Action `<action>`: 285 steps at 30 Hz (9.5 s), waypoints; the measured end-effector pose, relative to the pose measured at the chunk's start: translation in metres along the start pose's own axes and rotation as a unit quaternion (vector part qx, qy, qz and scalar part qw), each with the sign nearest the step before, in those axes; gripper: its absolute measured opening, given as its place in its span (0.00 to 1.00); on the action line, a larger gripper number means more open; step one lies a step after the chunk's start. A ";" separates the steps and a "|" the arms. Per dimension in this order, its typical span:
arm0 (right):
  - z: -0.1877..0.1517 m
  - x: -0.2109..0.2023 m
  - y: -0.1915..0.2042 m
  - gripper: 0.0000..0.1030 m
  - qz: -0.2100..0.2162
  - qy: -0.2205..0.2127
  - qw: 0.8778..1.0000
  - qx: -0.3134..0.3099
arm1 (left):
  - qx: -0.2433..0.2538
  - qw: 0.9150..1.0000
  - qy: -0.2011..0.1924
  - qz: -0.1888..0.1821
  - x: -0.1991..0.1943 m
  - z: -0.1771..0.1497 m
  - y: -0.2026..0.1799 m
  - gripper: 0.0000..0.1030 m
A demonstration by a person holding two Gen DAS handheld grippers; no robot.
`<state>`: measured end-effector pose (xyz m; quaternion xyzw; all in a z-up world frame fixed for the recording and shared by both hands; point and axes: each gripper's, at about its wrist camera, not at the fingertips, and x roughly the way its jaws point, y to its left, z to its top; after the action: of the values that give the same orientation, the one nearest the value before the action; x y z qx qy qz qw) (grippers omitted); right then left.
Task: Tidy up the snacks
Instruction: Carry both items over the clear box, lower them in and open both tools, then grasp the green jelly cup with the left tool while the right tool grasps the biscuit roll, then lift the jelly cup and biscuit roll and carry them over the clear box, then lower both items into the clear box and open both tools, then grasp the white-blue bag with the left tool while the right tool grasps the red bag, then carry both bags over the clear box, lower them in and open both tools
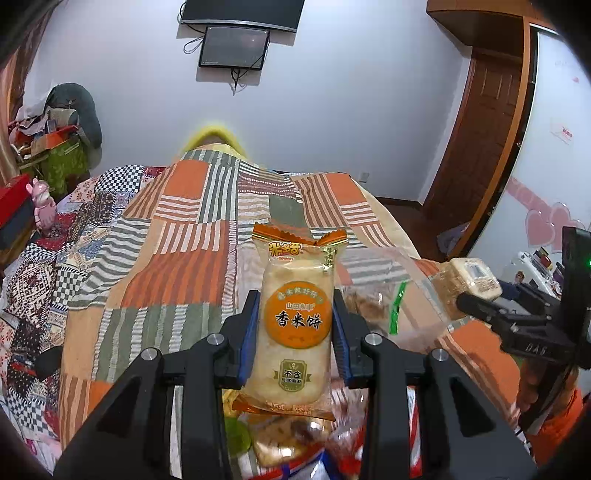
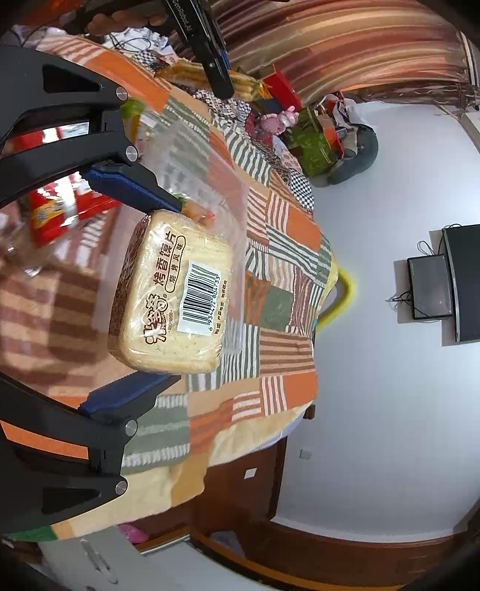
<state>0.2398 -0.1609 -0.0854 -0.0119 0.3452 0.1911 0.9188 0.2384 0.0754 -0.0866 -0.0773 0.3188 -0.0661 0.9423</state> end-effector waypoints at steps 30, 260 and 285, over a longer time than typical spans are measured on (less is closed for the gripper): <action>0.003 0.041 0.023 0.82 0.020 0.045 0.998 -0.046 | 0.014 0.997 0.077 0.012 0.075 0.000 0.002 0.41; -0.104 0.010 0.005 0.70 -0.006 0.140 0.988 -0.066 | -0.008 0.985 0.170 0.042 -0.004 -0.167 0.009 0.62; -0.040 -0.050 -0.003 0.63 -0.010 0.004 0.999 -0.038 | 0.010 0.999 0.029 0.018 -0.035 -0.055 -0.021 0.58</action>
<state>0.1816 -0.1874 -0.0843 -0.0507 0.3411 0.1945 0.9183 0.1760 0.0556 -0.1056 -0.0599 0.3467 -0.0543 0.9345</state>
